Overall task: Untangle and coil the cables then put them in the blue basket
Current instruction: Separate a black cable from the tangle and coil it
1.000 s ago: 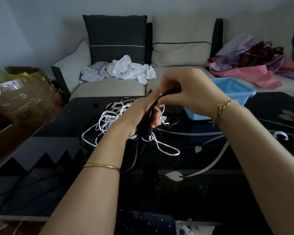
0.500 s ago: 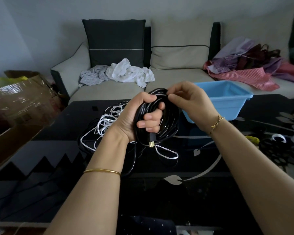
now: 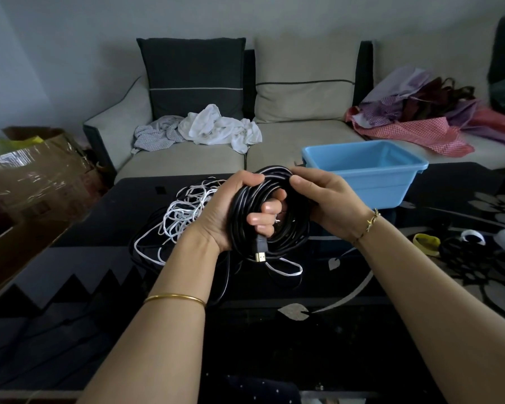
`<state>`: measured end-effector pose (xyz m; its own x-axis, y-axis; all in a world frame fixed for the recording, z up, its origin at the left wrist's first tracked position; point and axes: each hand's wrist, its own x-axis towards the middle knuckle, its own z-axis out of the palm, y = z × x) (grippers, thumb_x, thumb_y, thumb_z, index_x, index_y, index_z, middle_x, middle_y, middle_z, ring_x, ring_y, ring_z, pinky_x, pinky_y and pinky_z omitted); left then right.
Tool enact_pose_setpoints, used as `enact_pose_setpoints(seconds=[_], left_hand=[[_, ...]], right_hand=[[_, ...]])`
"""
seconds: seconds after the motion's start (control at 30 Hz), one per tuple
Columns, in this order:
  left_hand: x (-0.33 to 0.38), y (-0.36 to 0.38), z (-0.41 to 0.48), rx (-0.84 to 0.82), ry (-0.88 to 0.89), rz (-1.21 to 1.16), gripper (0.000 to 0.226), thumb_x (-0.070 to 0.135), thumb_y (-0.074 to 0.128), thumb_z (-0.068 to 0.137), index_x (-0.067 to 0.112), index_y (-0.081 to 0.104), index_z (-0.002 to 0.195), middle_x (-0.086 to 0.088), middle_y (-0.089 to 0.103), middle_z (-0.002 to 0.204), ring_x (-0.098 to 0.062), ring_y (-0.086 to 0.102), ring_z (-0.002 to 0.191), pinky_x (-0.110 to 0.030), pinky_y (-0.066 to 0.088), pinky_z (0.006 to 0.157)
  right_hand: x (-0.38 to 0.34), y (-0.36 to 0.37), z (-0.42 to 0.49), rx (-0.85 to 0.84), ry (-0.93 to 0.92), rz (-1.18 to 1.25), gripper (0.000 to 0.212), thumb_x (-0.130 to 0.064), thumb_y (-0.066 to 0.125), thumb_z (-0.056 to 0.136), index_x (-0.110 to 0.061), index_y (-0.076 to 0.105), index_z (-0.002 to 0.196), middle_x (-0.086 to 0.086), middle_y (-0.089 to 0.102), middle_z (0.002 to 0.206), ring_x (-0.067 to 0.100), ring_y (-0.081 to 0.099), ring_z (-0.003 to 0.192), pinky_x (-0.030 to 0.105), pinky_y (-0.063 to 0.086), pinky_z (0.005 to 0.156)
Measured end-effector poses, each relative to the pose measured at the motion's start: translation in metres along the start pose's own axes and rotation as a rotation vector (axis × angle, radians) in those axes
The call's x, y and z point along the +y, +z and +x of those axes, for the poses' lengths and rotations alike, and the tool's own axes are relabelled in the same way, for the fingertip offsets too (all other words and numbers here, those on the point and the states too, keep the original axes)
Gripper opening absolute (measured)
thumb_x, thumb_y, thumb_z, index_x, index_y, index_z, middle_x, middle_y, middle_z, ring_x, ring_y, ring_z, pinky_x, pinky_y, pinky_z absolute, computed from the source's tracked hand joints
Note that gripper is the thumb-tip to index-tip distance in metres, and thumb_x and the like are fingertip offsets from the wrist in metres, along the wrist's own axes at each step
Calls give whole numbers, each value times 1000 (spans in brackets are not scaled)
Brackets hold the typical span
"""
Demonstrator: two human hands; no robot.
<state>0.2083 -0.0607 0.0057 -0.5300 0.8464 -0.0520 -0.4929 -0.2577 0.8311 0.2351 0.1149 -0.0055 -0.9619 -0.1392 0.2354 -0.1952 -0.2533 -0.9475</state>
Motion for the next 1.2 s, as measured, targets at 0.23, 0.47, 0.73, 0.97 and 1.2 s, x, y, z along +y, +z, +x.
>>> enact_pose_setpoints(seconds=[0.23,0.47,0.73,0.97,1.2], left_hand=[[0,7,12,357,-65,243,17,13,52,89,2,64,91,-9,67,75,-14,63,59,-29,56,62],[-20,32,50,418,12,434,38,49,46,95,15,59,86,0,57,63,-6,41,41,-19,40,43],[-46,56,93,472,-11,458,23,31,48,99,19,52,81,-4,52,57,-7,35,33,-14,29,42],[-60,61,117,470,-19,523,18,26,48,99,24,66,99,-4,50,62,-7,34,36,-15,30,42],[-68,61,130,484,-9,536,18,25,50,98,22,68,103,-5,52,65,-8,35,38,-16,31,43]], right_hand=[[1,-18,-11,146,24,-199,17,-5,58,89,-15,69,96,3,70,75,12,64,61,27,56,66],[-3,-41,-33,300,-36,-307,14,-7,58,90,-14,69,95,9,66,72,20,57,59,38,55,65],[9,-72,-61,479,-31,-294,20,-9,58,91,-25,69,84,12,65,75,23,58,63,40,53,67],[15,-93,-71,486,85,-68,17,-12,56,93,-9,65,107,12,64,84,21,60,70,24,53,59],[21,-116,-77,610,157,-340,22,-33,64,87,-15,68,98,3,66,82,17,62,76,43,55,79]])
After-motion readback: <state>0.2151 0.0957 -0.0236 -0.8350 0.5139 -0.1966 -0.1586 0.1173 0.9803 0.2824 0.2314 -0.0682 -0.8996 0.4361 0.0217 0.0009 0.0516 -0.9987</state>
